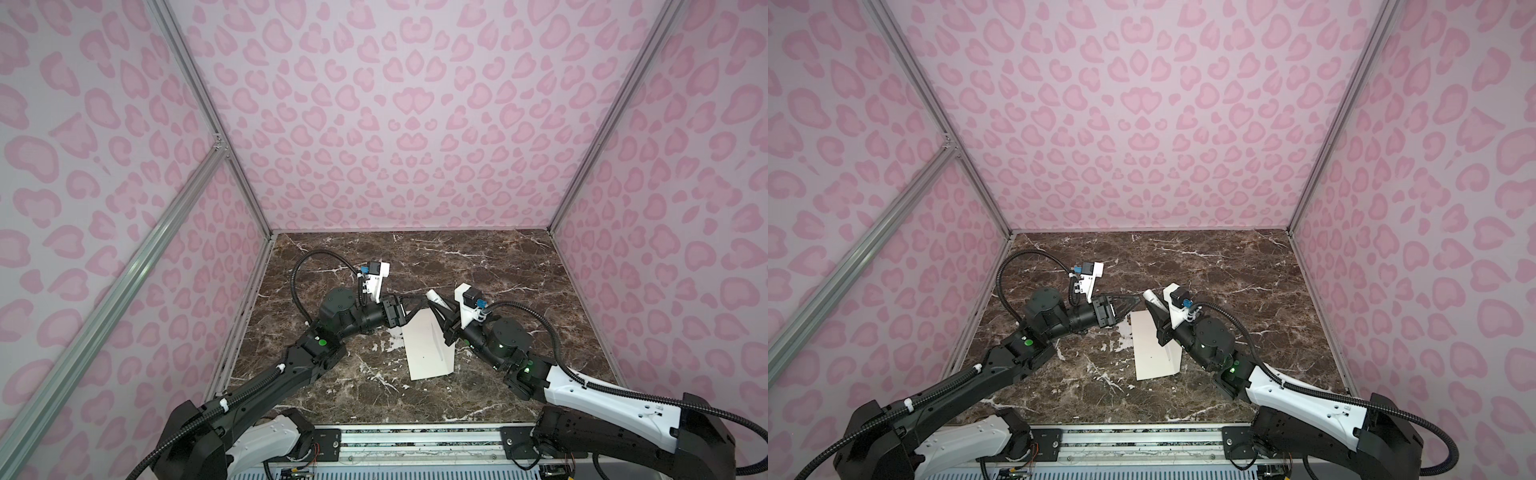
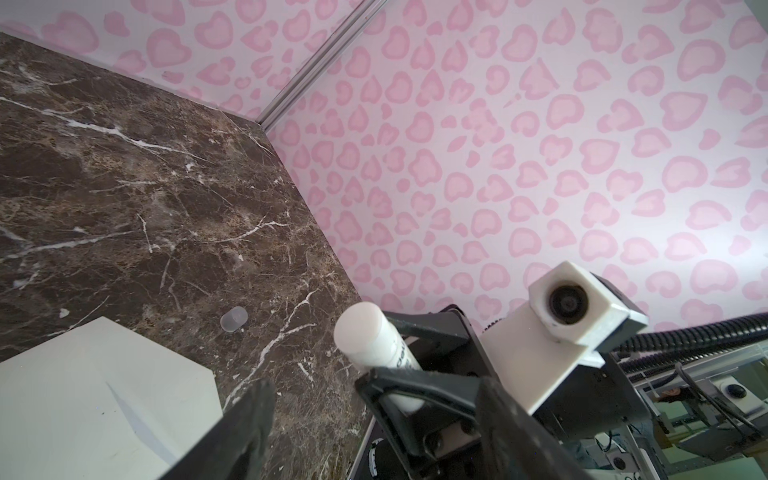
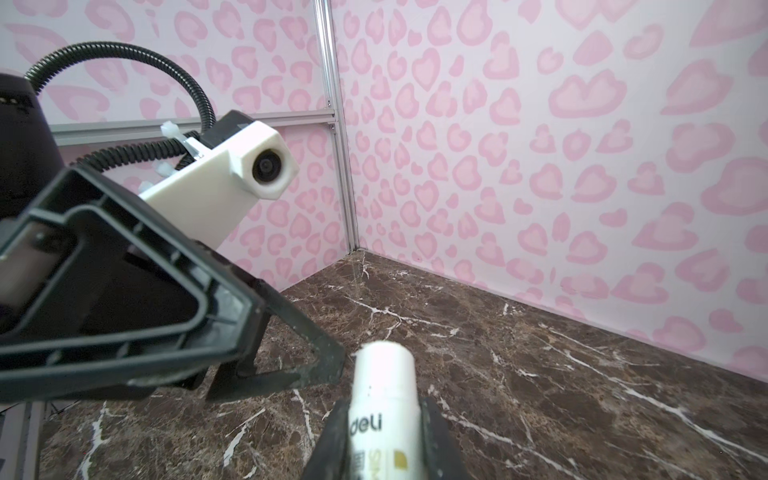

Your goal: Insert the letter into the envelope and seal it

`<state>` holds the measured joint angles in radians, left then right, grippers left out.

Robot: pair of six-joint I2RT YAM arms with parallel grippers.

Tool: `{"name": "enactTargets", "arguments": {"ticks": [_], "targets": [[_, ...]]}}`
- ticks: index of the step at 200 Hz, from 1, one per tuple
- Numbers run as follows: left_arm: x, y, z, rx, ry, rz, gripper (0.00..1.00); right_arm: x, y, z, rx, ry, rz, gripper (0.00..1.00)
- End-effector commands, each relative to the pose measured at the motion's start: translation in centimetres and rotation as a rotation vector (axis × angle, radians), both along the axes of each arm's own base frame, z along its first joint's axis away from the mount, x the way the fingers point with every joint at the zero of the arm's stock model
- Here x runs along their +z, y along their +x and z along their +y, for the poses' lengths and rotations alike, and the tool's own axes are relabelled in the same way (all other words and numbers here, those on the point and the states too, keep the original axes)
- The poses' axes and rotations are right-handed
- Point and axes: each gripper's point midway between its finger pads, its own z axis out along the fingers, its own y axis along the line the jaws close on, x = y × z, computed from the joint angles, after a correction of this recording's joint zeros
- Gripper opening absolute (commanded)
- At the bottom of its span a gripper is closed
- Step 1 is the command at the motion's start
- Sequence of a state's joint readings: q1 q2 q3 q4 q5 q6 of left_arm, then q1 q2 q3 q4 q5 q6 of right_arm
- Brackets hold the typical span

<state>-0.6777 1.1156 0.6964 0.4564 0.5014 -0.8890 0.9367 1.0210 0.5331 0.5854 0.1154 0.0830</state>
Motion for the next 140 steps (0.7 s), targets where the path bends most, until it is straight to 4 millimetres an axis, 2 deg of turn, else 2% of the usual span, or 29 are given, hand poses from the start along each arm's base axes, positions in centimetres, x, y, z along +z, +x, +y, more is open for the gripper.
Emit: {"name": "enactTargets", "arguments": {"ticks": [1,56,126,140], "targets": [[2.0,-0.2,-0.6,-0.031,-0.061,-0.038,0.77,2.0,-0.1,0.0,-0.025,0.025,-0.097,0.00],[3.2,-0.4,-1.8,-0.083,-0.110,-0.043,0.71,2.5,-0.3,1.1,-0.024,-0.016,-0.147,0.00],[2.8,-0.4,-2.2,-0.097,-0.110,-0.033,0.48,1.8,-0.3,2.2,-0.030,-0.080,-0.170,0.00],[2.9,-0.4,-2.3,-0.101,-0.111,-0.035,0.39,1.6,-0.3,2.3,-0.035,-0.096,-0.172,0.00]]}}
